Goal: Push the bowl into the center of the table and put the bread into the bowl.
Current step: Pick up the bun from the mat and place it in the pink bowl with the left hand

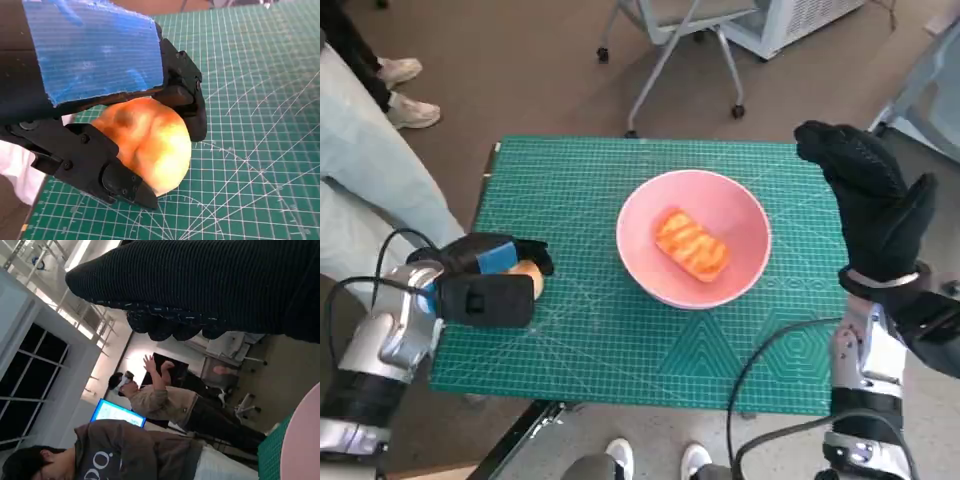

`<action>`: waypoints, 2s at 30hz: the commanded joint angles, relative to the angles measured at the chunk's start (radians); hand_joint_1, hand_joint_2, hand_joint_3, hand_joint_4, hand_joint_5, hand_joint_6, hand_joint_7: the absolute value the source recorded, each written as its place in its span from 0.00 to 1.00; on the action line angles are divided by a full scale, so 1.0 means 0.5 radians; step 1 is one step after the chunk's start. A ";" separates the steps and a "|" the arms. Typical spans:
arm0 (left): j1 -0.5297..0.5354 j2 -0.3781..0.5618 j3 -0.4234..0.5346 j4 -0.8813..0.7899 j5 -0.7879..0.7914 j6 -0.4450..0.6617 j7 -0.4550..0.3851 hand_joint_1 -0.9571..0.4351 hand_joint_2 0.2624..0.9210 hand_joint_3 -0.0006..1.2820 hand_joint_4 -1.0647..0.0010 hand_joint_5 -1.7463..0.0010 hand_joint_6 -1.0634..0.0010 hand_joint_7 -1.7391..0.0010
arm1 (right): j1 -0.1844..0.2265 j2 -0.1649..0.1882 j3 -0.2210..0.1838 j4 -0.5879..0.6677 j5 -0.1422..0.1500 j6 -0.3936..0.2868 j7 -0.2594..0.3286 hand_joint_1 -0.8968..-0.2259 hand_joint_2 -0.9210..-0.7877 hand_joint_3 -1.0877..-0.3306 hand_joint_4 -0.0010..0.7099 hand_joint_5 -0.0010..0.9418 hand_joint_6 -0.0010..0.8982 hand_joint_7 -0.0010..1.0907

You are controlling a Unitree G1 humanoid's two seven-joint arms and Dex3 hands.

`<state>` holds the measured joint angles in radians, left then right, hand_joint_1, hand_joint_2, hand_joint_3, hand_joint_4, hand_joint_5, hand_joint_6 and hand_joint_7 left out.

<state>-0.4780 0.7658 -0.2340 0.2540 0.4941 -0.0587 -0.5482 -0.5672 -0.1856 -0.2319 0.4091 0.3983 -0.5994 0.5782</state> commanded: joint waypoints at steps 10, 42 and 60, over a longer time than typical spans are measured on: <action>-0.180 -0.023 0.197 -0.468 -0.216 -0.045 -0.057 0.69 0.99 0.02 0.25 0.40 0.39 0.35 | 0.014 0.007 0.009 0.044 0.004 0.014 0.009 0.31 0.00 0.41 0.27 0.00 0.23 0.18; -1.101 -0.739 -0.307 0.179 -0.034 -0.444 0.026 0.69 0.97 0.01 0.27 0.31 0.28 0.49 | 0.034 -0.007 0.010 0.030 0.009 0.004 0.013 0.32 0.00 0.41 0.26 0.00 0.23 0.18; -1.194 -0.963 -0.450 0.588 0.096 -0.450 0.079 0.69 1.00 0.04 0.39 0.23 0.31 0.48 | 0.063 -0.005 -0.003 0.010 0.011 -0.003 0.004 0.32 0.00 0.42 0.26 0.00 0.23 0.17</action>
<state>-1.0572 0.3009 -0.4436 0.5246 0.5190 -0.2932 -0.5242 -0.5634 -0.1893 -0.2335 0.4111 0.3981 -0.6081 0.5788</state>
